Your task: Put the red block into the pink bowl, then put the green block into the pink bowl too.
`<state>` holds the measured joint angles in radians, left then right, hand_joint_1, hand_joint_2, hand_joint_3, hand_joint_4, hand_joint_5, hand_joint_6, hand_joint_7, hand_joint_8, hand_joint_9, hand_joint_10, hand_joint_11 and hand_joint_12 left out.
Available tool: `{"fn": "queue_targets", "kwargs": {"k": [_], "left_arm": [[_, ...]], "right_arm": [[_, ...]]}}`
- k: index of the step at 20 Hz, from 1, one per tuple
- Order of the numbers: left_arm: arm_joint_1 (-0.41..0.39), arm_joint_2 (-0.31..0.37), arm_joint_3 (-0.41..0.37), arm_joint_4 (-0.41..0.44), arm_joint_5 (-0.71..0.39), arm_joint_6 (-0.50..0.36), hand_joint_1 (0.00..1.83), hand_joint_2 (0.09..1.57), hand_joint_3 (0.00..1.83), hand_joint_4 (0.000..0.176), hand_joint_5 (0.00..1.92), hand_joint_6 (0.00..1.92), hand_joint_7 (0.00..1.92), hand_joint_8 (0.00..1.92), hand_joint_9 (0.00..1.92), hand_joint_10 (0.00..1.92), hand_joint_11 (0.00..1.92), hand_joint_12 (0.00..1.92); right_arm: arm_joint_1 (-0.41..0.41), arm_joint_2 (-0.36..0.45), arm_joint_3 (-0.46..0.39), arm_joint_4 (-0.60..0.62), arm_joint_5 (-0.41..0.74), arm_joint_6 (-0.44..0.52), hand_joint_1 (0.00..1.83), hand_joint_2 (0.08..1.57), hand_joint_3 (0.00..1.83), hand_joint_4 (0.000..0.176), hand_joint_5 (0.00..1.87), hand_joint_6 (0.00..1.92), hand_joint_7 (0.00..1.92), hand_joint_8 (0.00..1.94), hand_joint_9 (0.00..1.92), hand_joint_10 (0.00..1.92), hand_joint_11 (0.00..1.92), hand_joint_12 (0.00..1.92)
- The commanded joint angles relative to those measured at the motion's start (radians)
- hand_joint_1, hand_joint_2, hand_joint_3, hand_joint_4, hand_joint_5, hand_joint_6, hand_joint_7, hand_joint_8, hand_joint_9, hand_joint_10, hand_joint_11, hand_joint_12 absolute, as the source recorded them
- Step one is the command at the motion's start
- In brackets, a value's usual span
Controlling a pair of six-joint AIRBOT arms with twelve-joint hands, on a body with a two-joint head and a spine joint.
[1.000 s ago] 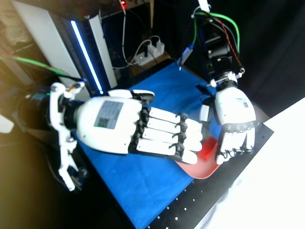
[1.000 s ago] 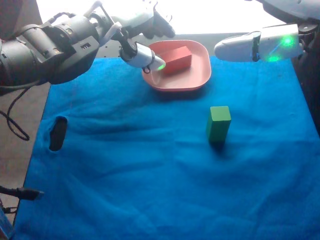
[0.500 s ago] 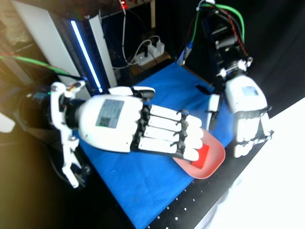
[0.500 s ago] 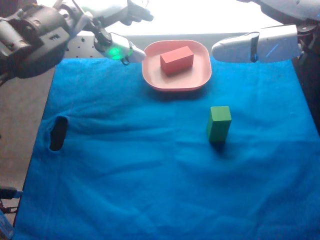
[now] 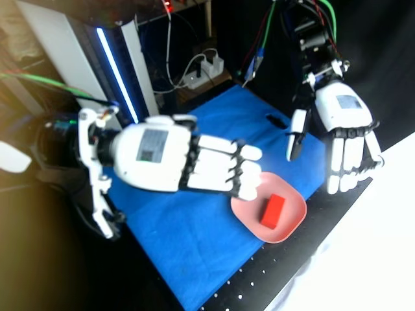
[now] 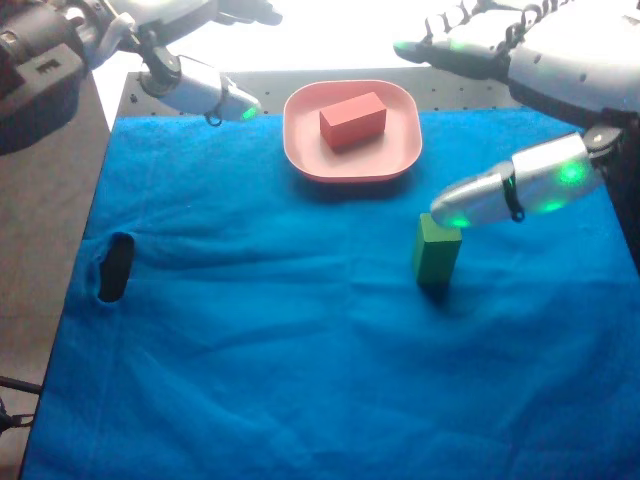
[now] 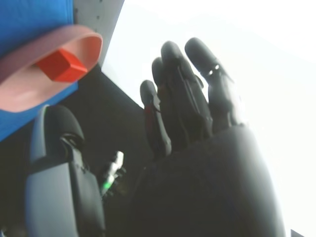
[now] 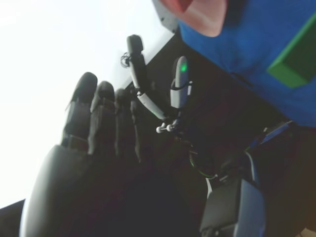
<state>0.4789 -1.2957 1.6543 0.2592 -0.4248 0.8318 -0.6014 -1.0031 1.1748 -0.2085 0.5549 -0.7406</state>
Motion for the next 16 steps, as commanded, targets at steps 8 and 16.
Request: {"fn": "queue_targets", "kwargs": {"k": [8,16], "left_arm": [[0.006,0.014,-0.021,-0.059,-0.142,0.031,0.78,0.92,0.0,0.088,0.37,0.0,0.47,0.01,0.47,0.0,0.0,1.13],[0.013,0.01,-0.022,-0.059,-0.141,0.036,0.78,0.9,0.0,0.089,0.41,0.0,0.5,0.0,0.5,0.0,0.0,0.99]], "right_arm": [[-0.042,-0.009,-0.02,0.018,0.123,0.003,0.37,0.73,0.0,0.0,0.37,0.0,0.41,0.0,0.44,0.01,0.31,0.8],[-0.092,-0.052,-0.02,0.019,0.123,0.003,0.38,0.76,0.0,0.0,0.48,0.0,0.57,0.0,0.65,0.01,0.47,0.75]]}}
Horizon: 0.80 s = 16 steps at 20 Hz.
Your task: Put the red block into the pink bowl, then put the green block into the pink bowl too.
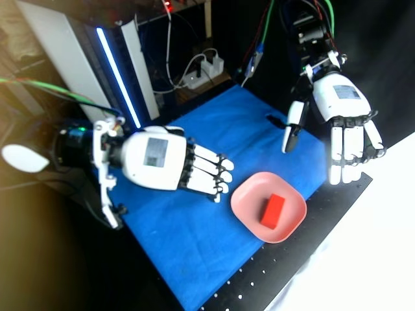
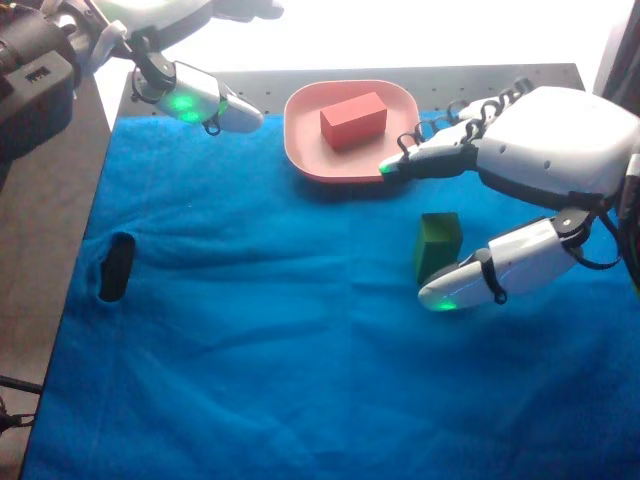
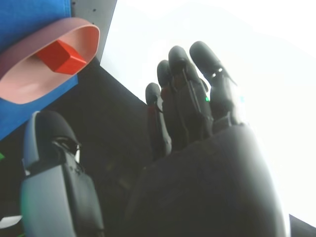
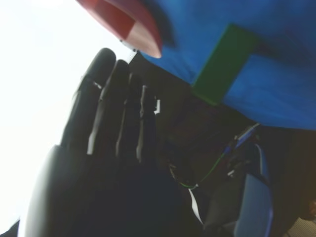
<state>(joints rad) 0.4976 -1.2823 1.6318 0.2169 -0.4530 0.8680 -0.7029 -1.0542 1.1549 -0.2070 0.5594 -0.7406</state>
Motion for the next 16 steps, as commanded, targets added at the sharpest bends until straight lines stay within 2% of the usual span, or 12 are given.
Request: {"fn": "queue_targets", "kwargs": {"k": [1,3,4,6,9,10,11,12,13,15,16], "left_arm": [[-0.005,-0.005,0.0,-0.016,-0.112,0.0,0.78,0.9,0.0,0.088,0.4,0.0,0.5,0.0,0.5,0.0,0.0,1.01],[-0.005,-0.008,0.0,-0.016,-0.112,0.0,0.79,0.9,0.0,0.092,0.41,0.0,0.51,0.0,0.51,0.0,0.0,1.03],[-0.004,-0.009,0.0,-0.016,-0.112,0.001,0.8,0.9,0.0,0.081,0.42,0.0,0.52,0.0,0.51,0.0,0.0,1.05],[-0.002,-0.011,0.0,-0.015,-0.111,0.001,0.81,0.89,0.0,0.091,0.44,0.01,0.54,0.0,0.5,0.0,0.0,1.05],[0.002,-0.011,0.0,-0.016,-0.11,0.001,0.8,0.88,0.0,0.09,0.46,0.0,0.54,0.0,0.51,0.0,0.0,1.07],[0.002,-0.012,0.0,-0.016,-0.11,0.001,0.79,0.89,0.0,0.076,0.46,0.0,0.54,0.0,0.51,0.0,0.0,1.08],[0.003,-0.013,0.001,-0.016,-0.11,0.001,0.78,0.89,0.0,0.053,0.46,0.0,0.55,0.0,0.53,0.01,0.01,1.09],[0.003,-0.015,0.001,-0.016,-0.11,0.001,0.76,0.9,0.01,0.047,0.45,0.0,0.54,0.0,0.53,0.01,0.0,1.09],[0.003,-0.016,0.001,-0.016,-0.11,0.001,0.77,0.9,0.0,0.061,0.45,0.0,0.54,0.0,0.52,0.0,0.0,1.09],[0.003,-0.016,0.001,-0.016,-0.11,0.001,0.8,0.9,0.0,0.063,0.46,0.0,0.55,0.0,0.52,0.0,0.0,1.16],[0.003,-0.016,0.002,-0.016,-0.111,0.001,0.8,0.9,0.0,0.069,0.46,0.0,0.56,0.0,0.52,0.0,0.0,1.13]], "right_arm": [[0.005,-0.005,0.002,0.019,0.119,0.003,0.36,0.77,0.0,0.0,0.47,0.0,0.57,0.0,0.65,0.0,0.5,0.67],[0.001,-0.014,0.007,0.023,0.119,0.003,0.34,0.79,0.0,0.0,0.48,0.0,0.6,0.0,0.68,0.0,0.52,0.66],[0.0,-0.019,0.01,0.023,0.119,0.003,0.35,0.8,0.0,0.0,0.48,0.0,0.61,0.0,0.69,0.01,0.53,0.67],[-0.003,-0.028,0.018,0.023,0.119,0.003,0.4,0.85,0.0,0.0,0.52,0.0,0.68,0.0,0.8,0.01,0.56,0.83],[-0.004,-0.031,0.022,0.025,0.119,0.003,0.67,0.96,0.0,0.0,0.69,0.01,0.88,0.01,1.0,0.06,0.57,1.17],[-0.005,-0.031,0.023,0.025,0.119,0.003,0.72,0.96,0.0,0.0,0.72,0.01,0.92,0.02,1.04,0.07,0.62,1.21],[-0.006,-0.031,0.023,0.025,0.119,0.003,0.79,0.97,0.0,0.0,0.76,0.01,0.96,0.02,1.09,0.09,0.69,1.22],[-0.006,-0.032,0.024,0.025,0.119,0.003,0.83,0.97,0.0,0.0,0.78,0.0,0.99,0.01,1.11,0.09,0.69,1.25],[-0.006,-0.032,0.025,0.025,0.119,0.003,0.88,0.97,0.0,0.0,0.8,0.01,1.02,0.02,1.12,0.09,0.68,1.25],[-0.006,-0.034,0.025,0.026,0.119,0.003,1.12,0.98,0.0,0.0,0.93,0.01,1.16,0.03,1.19,0.09,0.7,1.14],[-0.006,-0.035,0.026,0.026,0.119,0.003,1.26,1.02,0.0,0.0,1.02,0.56,1.32,0.37,1.27,0.04,0.82,1.0]]}}
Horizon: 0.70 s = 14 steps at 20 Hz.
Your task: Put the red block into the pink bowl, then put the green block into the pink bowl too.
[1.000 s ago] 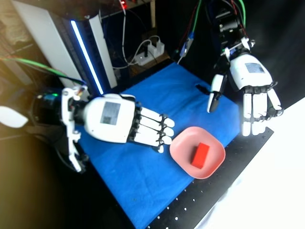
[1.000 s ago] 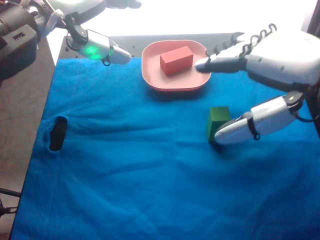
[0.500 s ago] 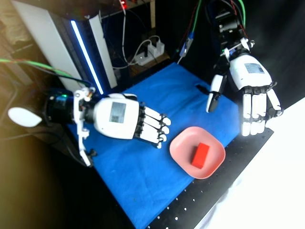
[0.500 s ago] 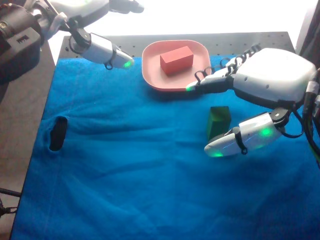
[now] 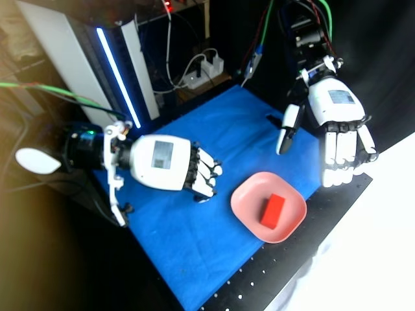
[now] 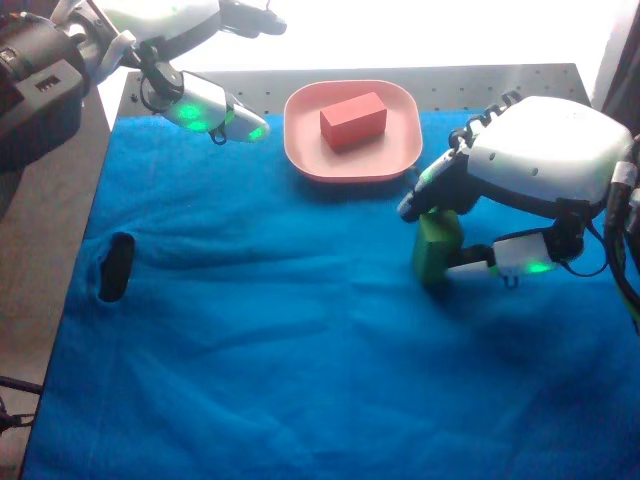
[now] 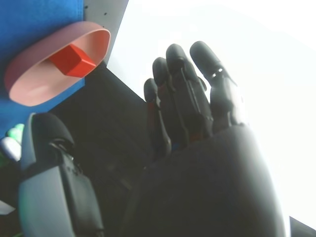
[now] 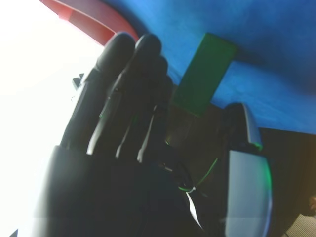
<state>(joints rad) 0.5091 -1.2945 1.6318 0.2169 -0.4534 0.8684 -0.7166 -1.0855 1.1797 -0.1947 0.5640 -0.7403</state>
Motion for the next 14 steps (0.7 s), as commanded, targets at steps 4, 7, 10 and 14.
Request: {"fn": "queue_targets", "kwargs": {"k": [4,7,10,14], "left_arm": [[0.001,-0.005,0.001,-0.026,-0.11,0.0,0.82,0.92,0.0,0.052,0.46,0.0,0.57,0.0,0.55,0.0,0.0,1.16],[0.002,-0.005,0.001,-0.03,-0.111,0.0,0.84,0.92,0.0,0.055,0.46,0.0,0.56,0.0,0.58,0.0,0.05,1.06],[0.004,-0.005,0.0,-0.029,-0.113,0.0,0.81,0.93,0.0,0.046,0.45,0.0,0.57,0.0,0.57,0.0,0.02,1.05],[0.012,-0.007,0.0,-0.028,-0.115,0.001,0.8,0.93,0.0,0.068,0.45,0.0,0.56,0.0,0.57,0.0,0.0,0.67]], "right_arm": [[0.008,-0.008,0.002,0.017,0.114,0.003,1.27,1.03,0.0,0.0,1.09,0.72,1.31,0.51,1.38,0.03,0.91,1.07],[0.008,-0.01,0.003,0.021,0.114,0.003,1.28,1.03,0.0,0.0,1.05,0.77,1.31,0.52,1.39,0.02,0.94,1.02],[0.009,-0.01,0.006,0.021,0.114,0.003,1.28,1.04,0.0,0.0,1.04,0.77,1.27,0.61,1.41,0.02,0.91,1.11],[0.031,-0.008,0.019,0.011,0.114,0.003,1.29,1.06,0.0,0.0,1.03,0.69,1.18,0.86,1.48,0.07,0.92,1.38]]}}
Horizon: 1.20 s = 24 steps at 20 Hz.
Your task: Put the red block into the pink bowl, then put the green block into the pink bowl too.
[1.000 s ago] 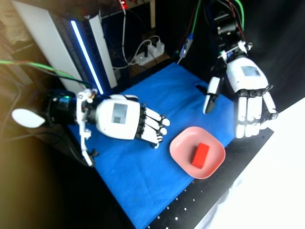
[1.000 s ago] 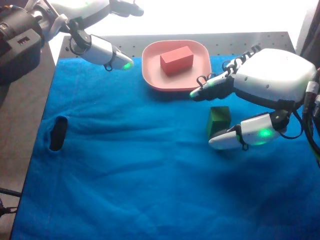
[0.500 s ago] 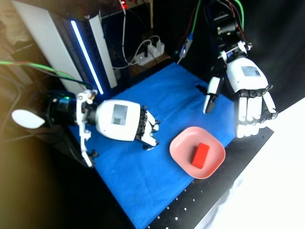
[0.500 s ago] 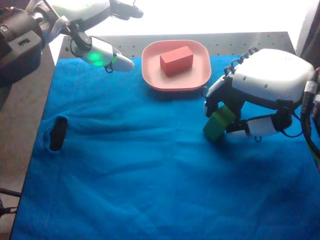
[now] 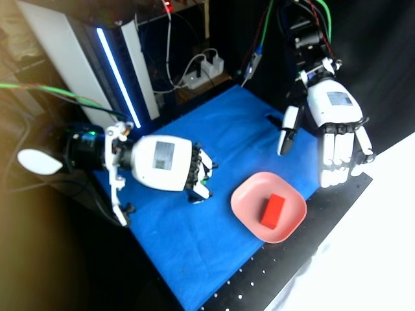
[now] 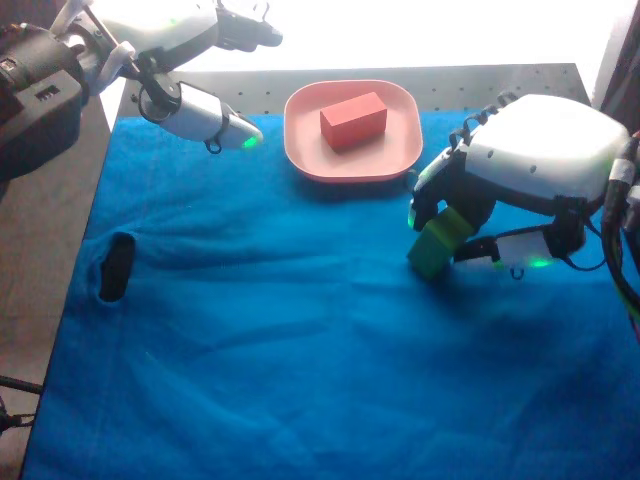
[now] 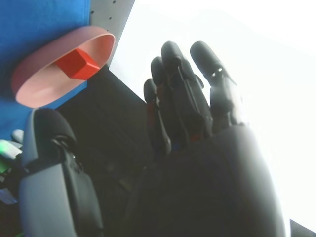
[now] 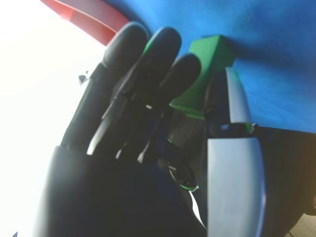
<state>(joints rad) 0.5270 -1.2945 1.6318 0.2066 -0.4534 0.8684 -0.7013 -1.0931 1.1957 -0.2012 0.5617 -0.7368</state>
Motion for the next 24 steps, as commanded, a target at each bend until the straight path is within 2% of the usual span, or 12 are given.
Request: {"fn": "queue_targets", "kwargs": {"k": [1,2,3,5,8,11,13,16,19,21,23,24], "left_arm": [[-0.005,-0.008,-0.001,-0.017,-0.115,0.001,0.79,0.93,0.0,0.073,0.45,0.0,0.56,0.0,0.58,0.0,0.0,0.65],[-0.003,-0.008,-0.002,-0.017,-0.115,0.001,0.79,0.93,0.0,0.073,0.45,0.0,0.56,0.0,0.58,0.0,0.0,0.65],[0.0,-0.008,-0.005,-0.013,-0.117,0.001,0.82,0.92,0.0,0.06,0.46,0.01,0.57,0.01,0.6,0.0,0.0,0.94],[0.004,-0.008,-0.014,-0.003,-0.12,0.001,0.81,0.92,0.0,0.052,0.49,0.01,0.58,0.01,0.61,0.01,0.03,0.97],[0.01,-0.007,-0.024,0.004,-0.129,0.001,0.89,0.9,0.0,0.0,0.53,0.01,0.61,0.0,0.67,0.01,0.19,0.95],[0.016,-0.007,-0.037,0.014,-0.137,0.001,0.9,0.92,0.01,0.0,0.52,0.0,0.61,0.0,0.66,0.0,0.17,0.91],[0.018,-0.006,-0.044,0.022,-0.144,0.001,0.81,0.91,0.0,0.052,0.5,0.0,0.59,0.0,0.59,0.0,0.01,0.93],[0.02,0.002,-0.064,0.028,-0.162,0.004,0.86,0.91,0.0,0.041,0.46,0.0,0.51,0.0,0.53,0.0,0.0,0.89],[0.024,0.008,-0.082,0.03,-0.173,0.012,0.82,0.91,0.0,0.03,0.44,0.0,0.52,0.0,0.53,0.0,0.0,0.78],[0.024,0.01,-0.091,0.03,-0.181,0.019,0.81,0.9,0.0,0.047,0.43,0.0,0.52,0.0,0.49,0.0,0.0,0.8],[0.024,0.011,-0.098,0.033,-0.192,0.019,0.87,0.89,0.0,0.046,0.39,0.0,0.51,0.0,0.43,0.0,0.0,0.71],[0.024,0.011,-0.102,0.037,-0.201,0.02,0.88,0.88,0.0,0.061,0.37,0.0,0.51,0.0,0.43,0.0,0.0,0.59]], "right_arm": [[0.024,0.0,0.015,0.018,0.116,-0.001,1.28,1.08,0.0,0.0,1.01,0.71,1.15,0.93,1.38,0.42,0.92,1.46],[0.03,0.0,0.025,0.018,0.116,-0.001,1.28,1.08,0.0,0.0,1.01,0.71,1.15,0.93,1.38,0.42,0.92,1.46],[0.037,0.0,0.034,0.018,0.116,-0.001,1.28,1.06,0.0,0.0,1.01,0.75,1.19,0.83,1.22,0.69,0.92,1.41],[0.058,0.0,0.048,0.018,0.116,-0.001,1.27,1.07,0.0,0.0,0.96,0.86,1.19,0.79,1.22,0.61,0.95,1.34],[0.09,0.0,0.063,0.017,0.116,-0.001,1.28,1.08,0.0,0.0,0.97,0.78,1.17,0.88,1.27,0.73,1.02,1.42],[0.129,0.0,0.083,0.012,0.116,-0.001,1.28,1.07,0.0,0.0,0.99,0.77,1.19,0.84,1.23,0.71,0.98,1.34],[0.146,0.0,0.095,0.009,0.115,-0.001,1.28,1.08,0.0,0.0,0.97,0.82,1.17,0.87,1.23,0.64,0.93,1.36],[0.183,-0.003,0.114,-0.009,0.084,-0.001,1.29,1.07,0.0,0.0,1.01,0.73,1.18,0.88,1.24,0.69,0.94,1.37],[0.195,-0.018,0.14,-0.017,0.068,-0.001,1.28,1.1,0.0,0.0,1.03,0.62,1.07,1.11,1.13,1.11,0.92,1.57],[0.197,-0.026,0.155,-0.016,0.057,-0.001,1.19,1.08,0.0,0.0,1.06,0.81,1.13,1.2,1.1,1.55,1.0,1.85],[0.198,-0.033,0.169,-0.01,0.05,-0.001,1.19,1.09,0.0,0.0,1.04,0.82,1.13,0.94,1.08,1.25,0.94,1.61],[0.199,-0.04,0.179,-0.008,0.045,-0.001,1.25,1.11,0.0,0.0,1.04,0.64,1.04,1.15,1.04,1.28,0.9,1.65]]}}
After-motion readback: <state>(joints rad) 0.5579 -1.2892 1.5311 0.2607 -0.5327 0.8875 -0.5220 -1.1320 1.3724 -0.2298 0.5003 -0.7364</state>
